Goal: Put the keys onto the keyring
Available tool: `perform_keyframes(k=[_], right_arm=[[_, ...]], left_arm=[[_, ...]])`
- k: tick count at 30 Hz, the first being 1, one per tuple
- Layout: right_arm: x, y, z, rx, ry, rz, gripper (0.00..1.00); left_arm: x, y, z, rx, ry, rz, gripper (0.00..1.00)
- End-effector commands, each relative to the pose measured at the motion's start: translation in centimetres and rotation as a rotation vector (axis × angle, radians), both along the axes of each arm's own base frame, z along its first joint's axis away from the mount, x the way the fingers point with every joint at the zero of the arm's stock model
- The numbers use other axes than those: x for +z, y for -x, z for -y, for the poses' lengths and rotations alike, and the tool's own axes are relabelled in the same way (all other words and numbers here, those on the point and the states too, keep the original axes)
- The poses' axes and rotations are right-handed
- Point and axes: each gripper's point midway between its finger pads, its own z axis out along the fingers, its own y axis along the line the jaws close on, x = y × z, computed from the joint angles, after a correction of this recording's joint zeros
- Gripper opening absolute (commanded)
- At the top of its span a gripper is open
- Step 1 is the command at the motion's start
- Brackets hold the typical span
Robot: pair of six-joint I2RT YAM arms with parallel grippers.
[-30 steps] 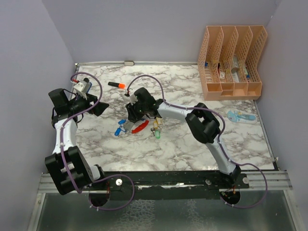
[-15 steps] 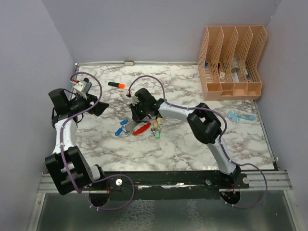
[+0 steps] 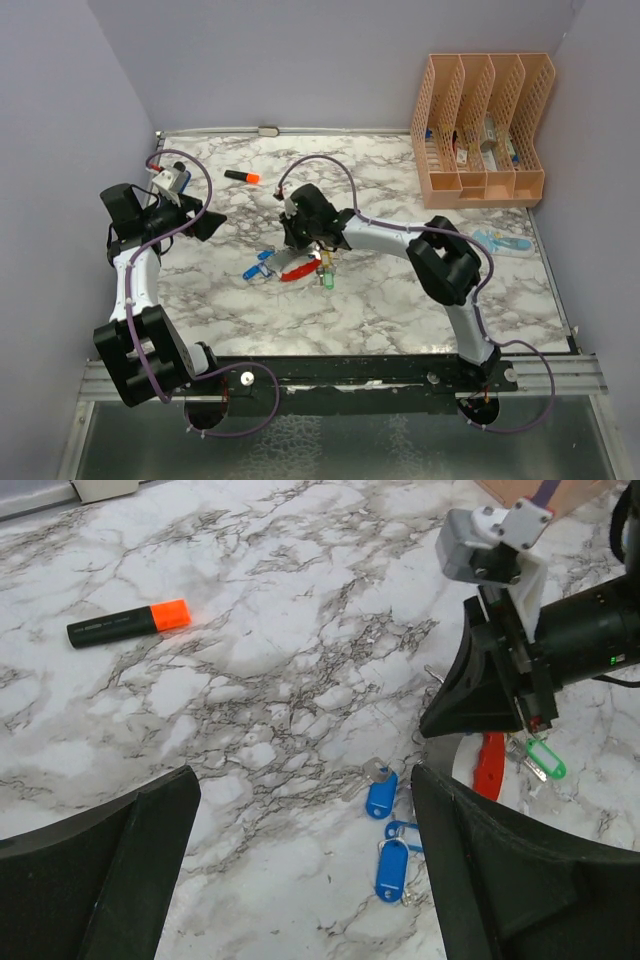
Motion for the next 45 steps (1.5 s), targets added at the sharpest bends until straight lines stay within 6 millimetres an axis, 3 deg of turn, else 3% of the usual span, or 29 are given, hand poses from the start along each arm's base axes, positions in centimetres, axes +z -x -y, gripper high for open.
perform_keyframes(k=[1, 8, 16, 30, 39, 45], right_arm=[[7.5, -1.7, -0.5, -0.072, -0.163, 0.173, 0.01], [11.5, -1.5, 0.2, -0.103, -0.277, 0.263, 0.01], [15.9, -0.8, 0.8, -0.1, -0.404, 0.386, 0.01], [20.4, -0.3, 2.3, -0.145, -0.499, 0.469, 0.01], [22.2, 0.2, 2.5, -0.143, -0.527, 0.483, 0.01], [22.8, 1.1, 1.8, -0.116, -0.543, 0.478, 0.01]], left_arm=[[2.8, 0.1, 0.7, -0.037, 0.013, 0.058, 0.9], [5.3, 0.6, 1.6, -0.094, 0.064, 0.077, 0.9], [7.8, 1.8, 4.2, -0.221, 0.149, 0.083, 0.91], [3.6, 1.6, 9.6, -0.287, 0.152, 0.007, 0.99], [3.6, 2.7, 13.8, -0.417, 0.149, -0.017, 0.99], [2.9, 3.2, 15.2, -0.464, 0.134, -0.023, 0.99]])
